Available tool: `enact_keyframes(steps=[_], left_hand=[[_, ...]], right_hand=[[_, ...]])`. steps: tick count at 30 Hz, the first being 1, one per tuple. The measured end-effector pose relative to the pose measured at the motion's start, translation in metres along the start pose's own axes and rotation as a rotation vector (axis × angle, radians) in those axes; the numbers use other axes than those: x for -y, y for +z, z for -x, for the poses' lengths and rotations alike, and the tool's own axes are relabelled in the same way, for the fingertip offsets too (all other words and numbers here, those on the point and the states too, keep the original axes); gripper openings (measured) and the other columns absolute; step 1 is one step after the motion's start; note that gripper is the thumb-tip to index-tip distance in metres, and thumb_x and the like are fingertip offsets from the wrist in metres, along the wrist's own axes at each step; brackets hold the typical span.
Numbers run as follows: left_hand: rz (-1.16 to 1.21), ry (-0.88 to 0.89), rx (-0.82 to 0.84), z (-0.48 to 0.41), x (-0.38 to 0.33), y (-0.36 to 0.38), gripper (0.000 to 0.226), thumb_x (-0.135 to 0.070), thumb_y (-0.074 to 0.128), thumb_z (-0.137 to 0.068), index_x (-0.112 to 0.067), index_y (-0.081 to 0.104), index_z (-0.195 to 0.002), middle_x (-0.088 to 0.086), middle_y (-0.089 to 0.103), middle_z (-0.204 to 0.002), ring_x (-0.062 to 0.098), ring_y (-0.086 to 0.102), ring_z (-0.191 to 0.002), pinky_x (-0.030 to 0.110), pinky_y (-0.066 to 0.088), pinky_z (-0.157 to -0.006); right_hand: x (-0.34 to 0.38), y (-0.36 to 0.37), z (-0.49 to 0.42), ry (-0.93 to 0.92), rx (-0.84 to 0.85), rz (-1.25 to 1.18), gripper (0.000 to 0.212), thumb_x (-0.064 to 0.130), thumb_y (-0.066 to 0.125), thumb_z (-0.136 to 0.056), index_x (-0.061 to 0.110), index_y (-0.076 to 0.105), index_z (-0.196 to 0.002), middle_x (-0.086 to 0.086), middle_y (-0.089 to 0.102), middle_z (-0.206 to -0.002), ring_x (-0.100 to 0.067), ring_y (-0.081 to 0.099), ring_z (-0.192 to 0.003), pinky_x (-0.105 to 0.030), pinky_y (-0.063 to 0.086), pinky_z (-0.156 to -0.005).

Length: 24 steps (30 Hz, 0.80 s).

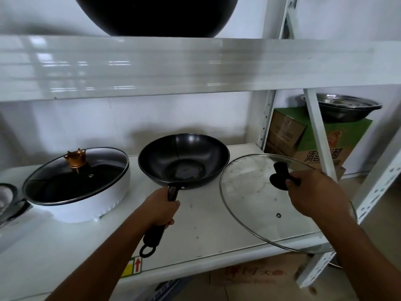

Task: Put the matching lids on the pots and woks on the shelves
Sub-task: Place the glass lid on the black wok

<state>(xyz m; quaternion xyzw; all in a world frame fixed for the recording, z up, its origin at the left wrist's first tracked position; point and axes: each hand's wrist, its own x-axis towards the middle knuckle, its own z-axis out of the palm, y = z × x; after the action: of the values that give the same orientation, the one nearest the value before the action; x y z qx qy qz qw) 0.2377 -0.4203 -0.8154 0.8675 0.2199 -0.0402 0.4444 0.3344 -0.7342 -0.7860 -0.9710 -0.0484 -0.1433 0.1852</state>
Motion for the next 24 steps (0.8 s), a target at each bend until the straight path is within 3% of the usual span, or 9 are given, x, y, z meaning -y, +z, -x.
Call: enact_keyframes(steps=[2,5,9,11,14,16,18,21,24], left_hand=[[-0.009,-0.007,0.006,0.001,0.001,-0.003,0.010,-0.016,0.053,-0.094,-0.013,0.048,-0.102,0.011,0.058,-0.078,0.017,0.063,-0.056,0.027,0.049,-0.049],[-0.037,0.010,0.007,0.006,0.001,-0.003,0.008,-0.018,0.052,-0.095,-0.014,0.048,-0.101,0.009,0.058,-0.077,0.017,0.064,-0.056,0.026,0.048,-0.048],[-0.029,0.009,0.015,0.020,-0.005,0.009,0.016,-0.019,0.053,-0.093,-0.013,0.050,-0.107,0.008,0.060,-0.082,0.018,0.067,-0.058,0.024,0.049,-0.050],[-0.012,0.013,0.025,0.032,-0.008,0.018,0.019,-0.020,0.055,-0.093,-0.013,0.049,-0.109,0.008,0.061,-0.085,0.017,0.067,-0.059,0.022,0.048,-0.047],[0.006,0.028,0.028,0.054,-0.009,0.030,0.023,-0.023,0.054,-0.094,-0.020,0.049,-0.115,0.007,0.062,-0.091,0.018,0.068,-0.062,0.018,0.047,-0.044],[-0.012,0.048,0.020,0.065,-0.008,0.035,0.016,-0.025,0.053,-0.093,-0.022,0.051,-0.109,0.005,0.062,-0.089,0.022,0.070,-0.067,0.026,0.055,-0.050],[-0.058,0.063,0.006,0.071,-0.007,0.037,0.011,-0.027,0.053,-0.093,-0.022,0.051,-0.102,0.005,0.062,-0.090,0.026,0.072,-0.074,0.038,0.061,-0.066],[-0.024,0.051,-0.005,0.076,-0.009,0.038,0.012,-0.027,0.053,-0.093,-0.022,0.052,-0.104,0.004,0.062,-0.091,0.022,0.069,-0.069,0.035,0.061,-0.067],[-0.079,0.064,-0.013,0.075,-0.009,0.039,0.020,-0.030,0.053,-0.093,-0.022,0.051,-0.111,0.004,0.063,-0.099,0.024,0.069,-0.086,0.039,0.059,-0.081]], right_hand=[[0.001,-0.010,-0.001,0.011,-0.012,-0.010,0.019,0.033,0.055,-0.091,0.027,0.072,-0.098,-0.001,0.060,-0.069,-0.024,0.057,-0.065,-0.032,0.046,-0.063],[0.005,-0.024,-0.003,0.015,-0.027,-0.015,0.025,0.034,0.054,-0.092,0.027,0.071,-0.109,-0.010,0.068,-0.085,-0.033,0.063,-0.079,-0.036,0.051,-0.071],[0.022,-0.035,-0.005,-0.058,-0.033,-0.042,0.027,0.030,0.052,-0.093,0.028,0.068,-0.115,-0.006,0.060,-0.083,-0.024,0.050,-0.071,-0.032,0.043,-0.066],[0.036,-0.034,-0.010,-0.093,-0.042,-0.054,0.026,0.031,0.050,-0.092,0.030,0.068,-0.111,-0.006,0.062,-0.086,-0.022,0.047,-0.070,-0.031,0.040,-0.065],[0.059,-0.021,-0.023,-0.155,-0.035,-0.110,0.024,0.036,0.044,-0.086,0.030,0.066,-0.095,-0.002,0.065,-0.081,-0.023,0.057,-0.070,-0.035,0.052,-0.068],[0.077,-0.006,-0.034,-0.207,-0.012,-0.130,0.018,0.033,0.045,-0.087,0.028,0.062,-0.088,-0.004,0.067,-0.086,-0.026,0.061,-0.076,-0.034,0.052,-0.072],[0.097,0.008,-0.043,-0.257,-0.020,-0.129,0.021,0.034,0.046,-0.087,0.027,0.064,-0.095,-0.005,0.068,-0.093,-0.029,0.064,-0.086,-0.032,0.048,-0.072],[0.123,0.029,-0.053,-0.285,-0.003,-0.141,0.031,0.037,0.044,-0.087,0.024,0.065,-0.105,-0.005,0.069,-0.098,-0.029,0.064,-0.090,-0.032,0.049,-0.073],[0.143,0.044,-0.062,-0.304,0.023,-0.152,0.028,0.036,0.045,-0.086,0.022,0.066,-0.098,-0.005,0.069,-0.097,-0.029,0.064,-0.090,-0.032,0.047,-0.071]])
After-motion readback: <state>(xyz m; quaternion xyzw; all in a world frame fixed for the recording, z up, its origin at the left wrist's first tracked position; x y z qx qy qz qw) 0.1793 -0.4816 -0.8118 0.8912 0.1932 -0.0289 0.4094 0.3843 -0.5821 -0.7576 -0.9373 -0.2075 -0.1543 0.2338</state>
